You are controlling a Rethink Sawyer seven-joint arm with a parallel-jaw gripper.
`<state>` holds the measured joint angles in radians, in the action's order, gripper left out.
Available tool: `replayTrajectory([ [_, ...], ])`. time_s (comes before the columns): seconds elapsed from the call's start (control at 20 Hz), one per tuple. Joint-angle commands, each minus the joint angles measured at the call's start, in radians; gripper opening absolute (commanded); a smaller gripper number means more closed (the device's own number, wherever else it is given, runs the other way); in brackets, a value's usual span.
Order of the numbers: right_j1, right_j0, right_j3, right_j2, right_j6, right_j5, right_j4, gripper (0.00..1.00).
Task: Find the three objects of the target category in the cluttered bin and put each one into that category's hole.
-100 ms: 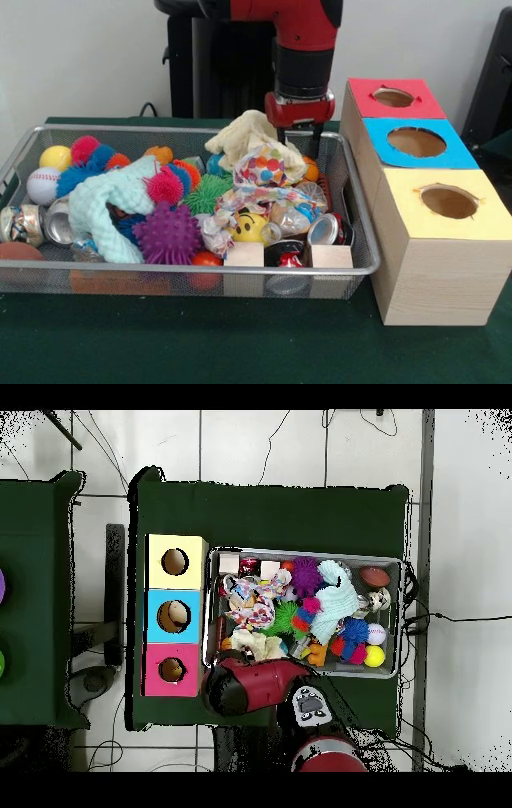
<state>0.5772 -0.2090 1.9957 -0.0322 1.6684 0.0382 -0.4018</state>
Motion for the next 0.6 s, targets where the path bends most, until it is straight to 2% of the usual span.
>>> replayTrajectory([
  [0.05,0.100,-0.077,0.017,-0.031,0.120,0.091,0.039,1.00],
  [0.1,0.128,-0.098,0.015,-0.044,0.096,0.120,0.032,1.00],
  [0.2,0.127,-0.127,-0.003,-0.072,0.068,0.147,0.028,1.00],
  [0.45,0.135,-0.131,-0.031,-0.081,0.053,0.181,0.019,1.00],
  [0.6,0.101,-0.134,-0.045,-0.086,0.052,0.194,0.014,1.00],
])
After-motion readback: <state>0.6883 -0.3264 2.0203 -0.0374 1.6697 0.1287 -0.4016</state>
